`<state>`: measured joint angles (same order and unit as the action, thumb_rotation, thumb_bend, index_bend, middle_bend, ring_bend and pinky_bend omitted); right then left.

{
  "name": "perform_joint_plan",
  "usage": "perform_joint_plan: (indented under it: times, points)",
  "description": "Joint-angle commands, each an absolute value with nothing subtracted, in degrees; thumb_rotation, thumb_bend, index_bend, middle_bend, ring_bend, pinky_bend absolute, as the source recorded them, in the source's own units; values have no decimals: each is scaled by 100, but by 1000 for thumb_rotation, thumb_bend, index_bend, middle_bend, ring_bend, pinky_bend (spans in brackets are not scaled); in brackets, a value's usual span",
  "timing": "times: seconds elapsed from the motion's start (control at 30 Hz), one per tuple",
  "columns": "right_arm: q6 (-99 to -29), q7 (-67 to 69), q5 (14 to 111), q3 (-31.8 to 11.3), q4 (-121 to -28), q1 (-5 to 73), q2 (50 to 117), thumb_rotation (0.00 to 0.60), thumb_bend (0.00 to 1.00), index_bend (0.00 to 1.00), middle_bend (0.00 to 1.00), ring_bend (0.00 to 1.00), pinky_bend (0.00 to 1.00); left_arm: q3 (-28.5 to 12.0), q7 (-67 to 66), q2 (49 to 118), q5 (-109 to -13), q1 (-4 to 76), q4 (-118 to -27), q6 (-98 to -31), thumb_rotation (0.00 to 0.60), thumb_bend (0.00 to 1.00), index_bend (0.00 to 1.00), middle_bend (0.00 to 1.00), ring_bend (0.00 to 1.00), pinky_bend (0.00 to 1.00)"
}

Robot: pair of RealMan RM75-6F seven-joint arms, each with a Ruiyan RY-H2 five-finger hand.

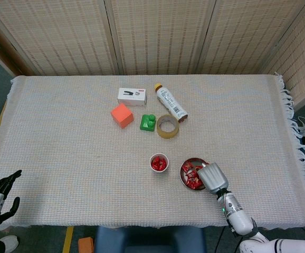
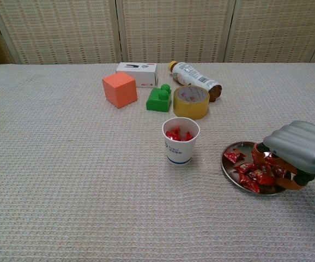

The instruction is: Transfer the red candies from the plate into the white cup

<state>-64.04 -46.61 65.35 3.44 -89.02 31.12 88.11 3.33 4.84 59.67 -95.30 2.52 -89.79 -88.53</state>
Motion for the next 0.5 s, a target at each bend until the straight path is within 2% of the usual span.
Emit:
perform_joint_plan:
  times: [0.03,0.33,0.5]
  points:
    - [-6399,-4684,6542,327,-8876,3104,8839,600,224,471,791,734,987,332,501,5963,-9531,250,-8975,-8861,600,528,14,153,210,275]
    - [-6356,-4897,6483,294,-8781,3094,8982,600,228,526,791,741,987,341,538,5959,-9588,253,-8954,-8897,600,527,14,152,210,275]
    - [-6349,-4944,6464,266,-8744,3084,9020,600,307,561,791,743,987,346,586,5956,-9601,251,-8927,-8912,600,533,9,152,210,275]
